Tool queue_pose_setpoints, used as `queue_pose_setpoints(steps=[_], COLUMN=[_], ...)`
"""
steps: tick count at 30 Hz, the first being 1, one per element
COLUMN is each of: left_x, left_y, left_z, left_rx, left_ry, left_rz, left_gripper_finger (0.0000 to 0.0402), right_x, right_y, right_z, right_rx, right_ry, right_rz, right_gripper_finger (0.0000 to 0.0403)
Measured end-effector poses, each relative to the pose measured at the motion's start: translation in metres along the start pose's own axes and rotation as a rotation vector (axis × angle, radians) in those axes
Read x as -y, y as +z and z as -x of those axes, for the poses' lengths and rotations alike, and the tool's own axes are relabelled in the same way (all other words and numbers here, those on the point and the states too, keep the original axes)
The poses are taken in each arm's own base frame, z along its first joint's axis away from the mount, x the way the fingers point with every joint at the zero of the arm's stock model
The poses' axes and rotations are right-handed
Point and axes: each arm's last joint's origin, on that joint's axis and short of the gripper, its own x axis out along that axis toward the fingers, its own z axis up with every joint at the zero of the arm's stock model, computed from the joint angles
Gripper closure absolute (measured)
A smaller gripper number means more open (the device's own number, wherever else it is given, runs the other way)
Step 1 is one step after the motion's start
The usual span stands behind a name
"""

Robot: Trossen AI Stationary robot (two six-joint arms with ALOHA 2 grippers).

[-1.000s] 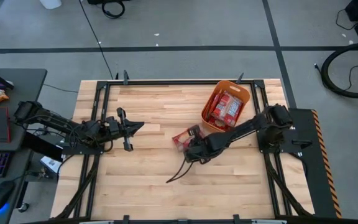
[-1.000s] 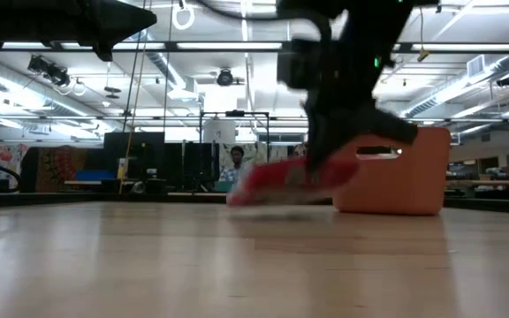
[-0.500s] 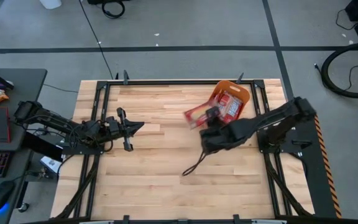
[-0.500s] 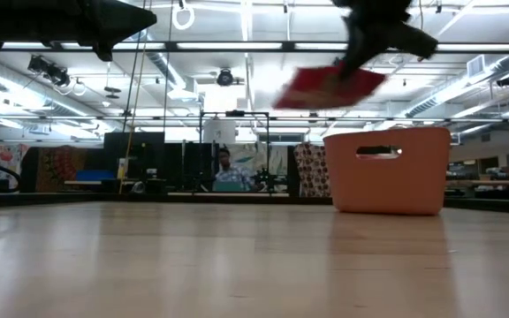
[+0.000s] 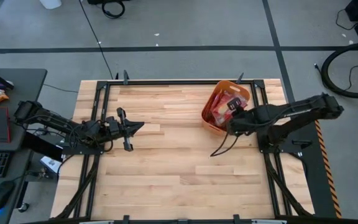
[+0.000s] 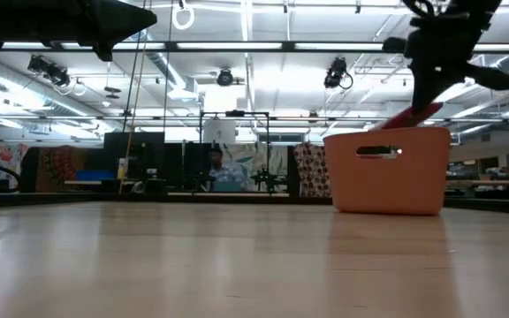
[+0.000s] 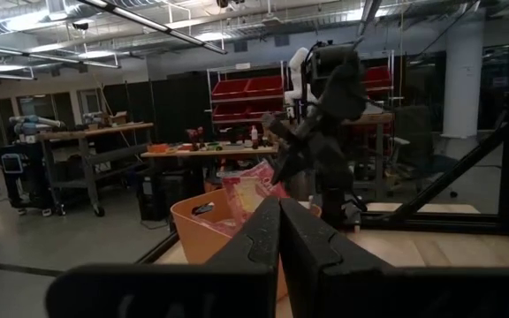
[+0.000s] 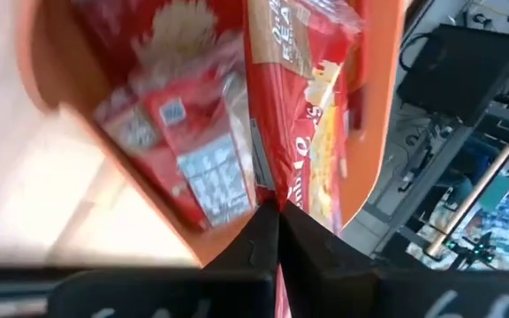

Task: Sort popcorn bags into baskets
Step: Put the red popcorn bag into the orange bin, then return to Home Position

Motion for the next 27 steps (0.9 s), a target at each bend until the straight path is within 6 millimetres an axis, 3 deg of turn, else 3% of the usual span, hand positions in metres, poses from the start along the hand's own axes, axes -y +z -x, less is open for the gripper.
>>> queue_pose_setpoints(steps=[6,12,18,22,27], left_x=[0.0,0.0,0.0,0.0,0.004], left_y=[0.0,0.0,0.0,-0.001,-0.001], left_z=[0.0,0.0,0.0,0.0,0.002], left_rx=[0.003,0.003,-0.001,-0.011,-0.013], left_ry=[0.001,0.0,0.0,-0.004,-0.036], left_rz=[0.001,0.002,0.0,-0.003,-0.004], left_gripper_finger=[0.039,0.039,0.039,0.039,0.039], right_x=[0.007,0.019,0.036,0.04,0.026], right_y=[-0.007,-0.022,-0.022,-0.014,-0.006], right_z=[-0.02,-0.04,-0.024,-0.012,-0.002], right_rx=[0.019,-0.068,-0.079,0.08,0.227], right_ry=[0.044,0.052,-0.086,0.041,0.215], right_rz=[-0.035,-0.14,-0.514,-0.811,-1.001], right_gripper_finger=[0.0379,0.0318,0.027,0.0266,0.0271])
